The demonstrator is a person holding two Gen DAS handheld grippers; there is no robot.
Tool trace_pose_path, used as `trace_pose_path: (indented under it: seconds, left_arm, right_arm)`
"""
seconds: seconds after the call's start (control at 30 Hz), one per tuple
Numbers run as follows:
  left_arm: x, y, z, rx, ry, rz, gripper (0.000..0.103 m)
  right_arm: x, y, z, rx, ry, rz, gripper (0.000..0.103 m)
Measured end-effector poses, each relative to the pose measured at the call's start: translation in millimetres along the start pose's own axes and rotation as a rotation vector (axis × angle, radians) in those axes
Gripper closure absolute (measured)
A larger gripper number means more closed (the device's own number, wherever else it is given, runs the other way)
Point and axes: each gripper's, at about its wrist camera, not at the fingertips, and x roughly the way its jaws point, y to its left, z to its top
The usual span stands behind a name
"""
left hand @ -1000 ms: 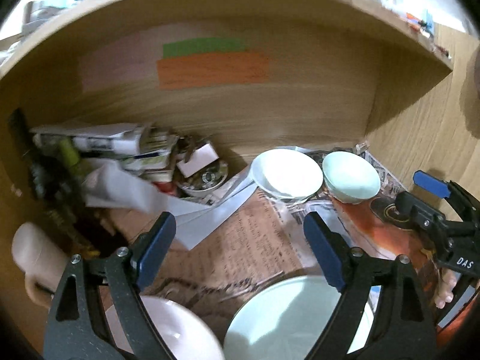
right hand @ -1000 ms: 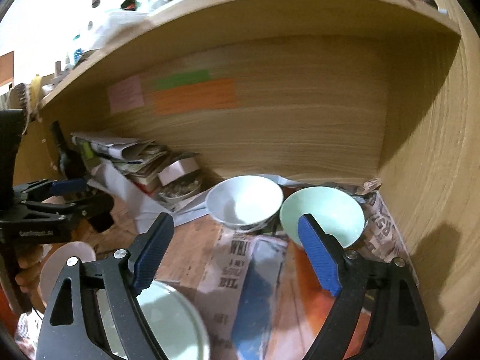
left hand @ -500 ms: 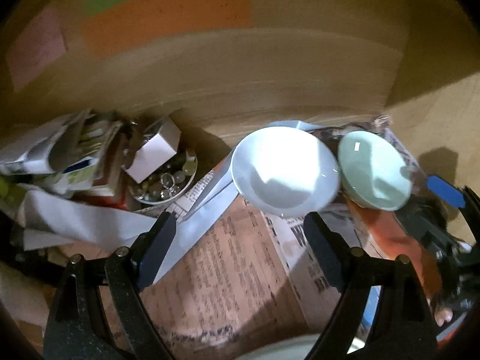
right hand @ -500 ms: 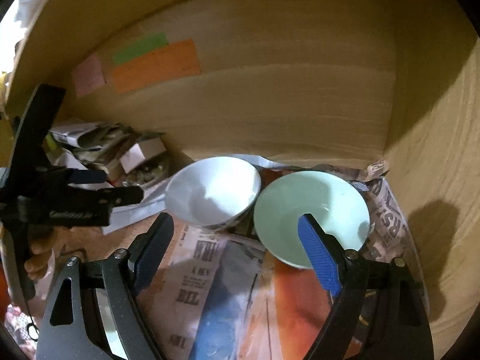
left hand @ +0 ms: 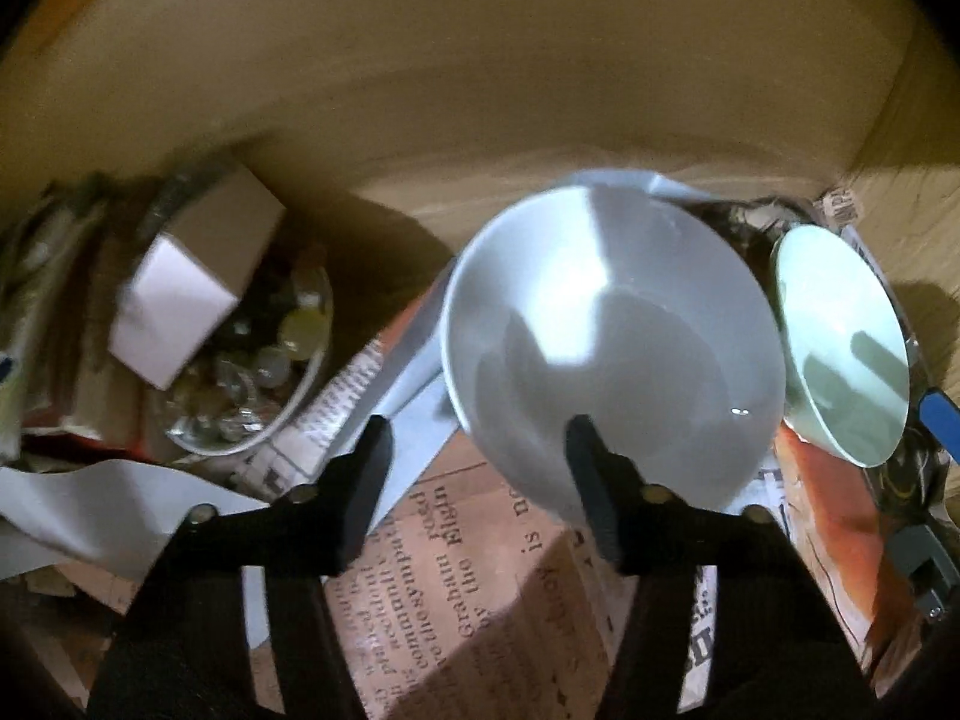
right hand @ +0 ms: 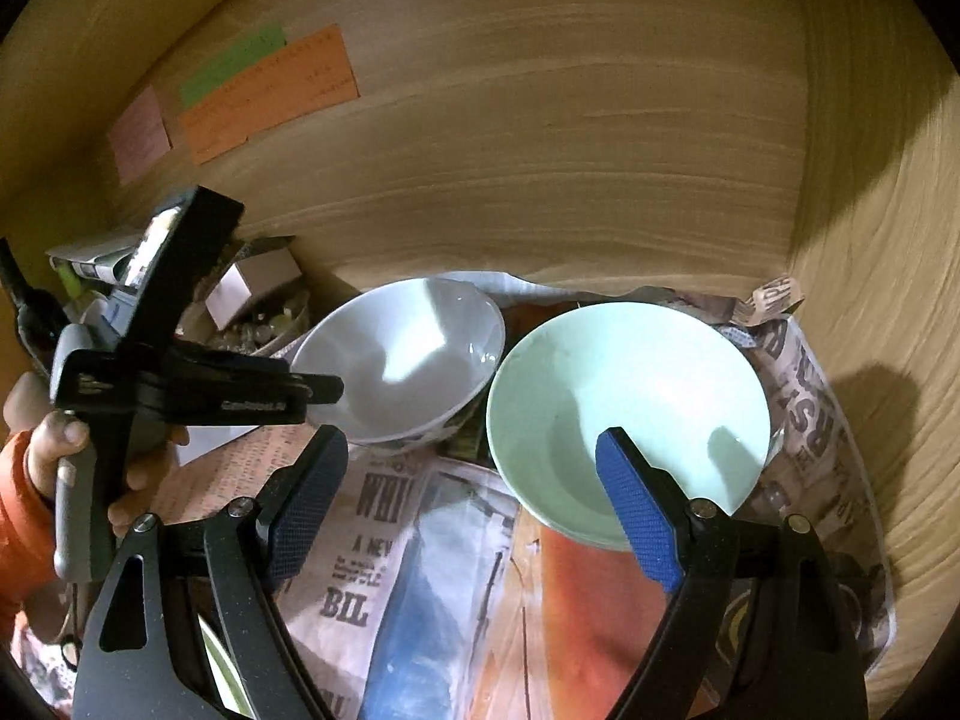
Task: Organize plates and bowls
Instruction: 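Close both grippers on the rim of the white bowl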
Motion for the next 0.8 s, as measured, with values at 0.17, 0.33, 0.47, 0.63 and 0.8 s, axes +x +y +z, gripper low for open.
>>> trace_pose_path:
  seconds: [0.17,0.33,0.47,0.63,0.8]
  left_arm:
    - [10,-3,1,0.004,0.047,-0.073,0.079]
    - [4,-11,-8,0.061,0.038,-0.045,0.079]
    - [-2,-8,-24,0.107,0.046,-0.042,0.079]
    - [-15,-8,-49,0.165,0.063,-0.046,0.079]
    - [-26,-11,-72,0.244,0.064,-0.055,0.079]
  right_arm:
    - [1,0,-1,0.002,0.005,-0.007,0.02]
    - [3,5,-2,-0.018,0.017,-0.011,0.02]
    - [1,15,-5,-0.046,0.023,-0.015,0.02]
    - [10,27,-11,-0.064,0.073,0.021,0.023]
    - [28,34,-19,-0.061,0.159,0.042,0.039]
